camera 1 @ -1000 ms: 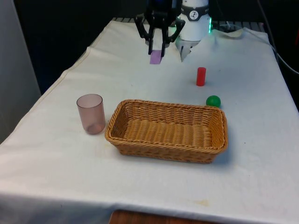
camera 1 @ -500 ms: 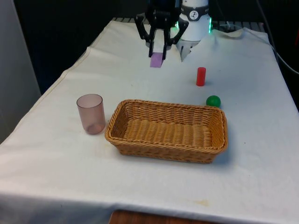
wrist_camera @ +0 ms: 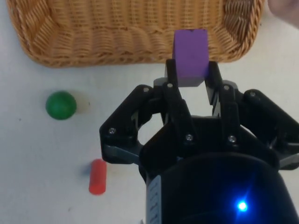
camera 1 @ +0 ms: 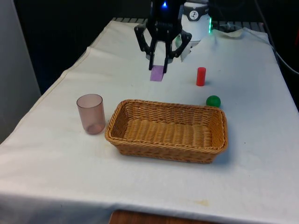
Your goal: Pick up the triangular block and place it into the basket.
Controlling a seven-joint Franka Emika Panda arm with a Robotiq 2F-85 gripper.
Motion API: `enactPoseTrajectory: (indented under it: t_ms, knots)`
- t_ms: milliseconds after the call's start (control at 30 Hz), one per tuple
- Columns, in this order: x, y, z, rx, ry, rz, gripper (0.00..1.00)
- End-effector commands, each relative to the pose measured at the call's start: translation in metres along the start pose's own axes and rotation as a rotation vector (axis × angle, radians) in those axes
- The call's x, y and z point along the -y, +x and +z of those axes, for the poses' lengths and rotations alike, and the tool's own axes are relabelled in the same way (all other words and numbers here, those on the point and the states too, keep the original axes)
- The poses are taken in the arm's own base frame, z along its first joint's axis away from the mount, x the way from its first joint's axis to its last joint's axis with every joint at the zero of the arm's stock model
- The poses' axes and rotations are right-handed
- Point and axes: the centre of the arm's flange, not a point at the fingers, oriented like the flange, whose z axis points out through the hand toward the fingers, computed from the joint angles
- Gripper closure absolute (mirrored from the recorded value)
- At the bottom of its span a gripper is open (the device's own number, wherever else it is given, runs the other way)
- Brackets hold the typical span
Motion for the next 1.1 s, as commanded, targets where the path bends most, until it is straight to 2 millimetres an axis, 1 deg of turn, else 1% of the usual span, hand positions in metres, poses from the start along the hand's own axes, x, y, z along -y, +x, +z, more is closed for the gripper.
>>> enactPoseTrajectory:
  t_ms: [0, 33, 67, 133, 267, 333, 367, 400, 533, 567, 600, 667, 700, 833, 867, 967, 1000, 1067]
  knots:
    - [0.004, 0.005, 0.003, 0.005, 0.004, 0.002, 0.66]
    - [0.005, 0.008, 0.004, 0.002, 0.003, 0.002, 0.66]
    - [0.001, 0.003, 0.001, -0.003, -0.002, -0.002, 0.66]
    - [0.008, 0.013, 0.008, -0.002, 0.001, 0.001, 0.66]
    - [0.017, 0.022, 0.016, -0.008, -0.002, 0.0, 0.66]
    - [0.023, 0.024, 0.026, -0.005, -0.005, 0.0, 0.66]
    - [0.025, 0.024, 0.029, -0.003, -0.004, -0.001, 0.66]
    - [0.023, 0.024, 0.027, -0.002, -0.009, -0.003, 0.66]
    - [0.032, 0.023, 0.043, 0.001, 0.001, 0.001, 0.66]
    - [0.035, 0.022, 0.05, 0.006, 0.003, 0.002, 0.66]
    - [0.035, 0.022, 0.05, 0.006, 0.003, 0.002, 0.66]
    - [0.039, 0.02, 0.06, 0.01, 0.006, 0.004, 0.66]
    - [0.038, 0.02, 0.059, 0.016, -0.001, 0.0, 0.66]
    - [0.043, 0.017, 0.075, 0.018, 0.011, 0.007, 0.66]
    - [0.044, 0.016, 0.082, 0.021, 0.012, 0.01, 0.66]
    - [0.047, 0.015, 0.092, 0.022, 0.013, 0.01, 0.66]
    - [0.045, 0.015, 0.089, 0.022, 0.005, 0.007, 0.66]
    - [0.049, 0.017, 0.104, 0.021, 0.013, 0.012, 0.66]
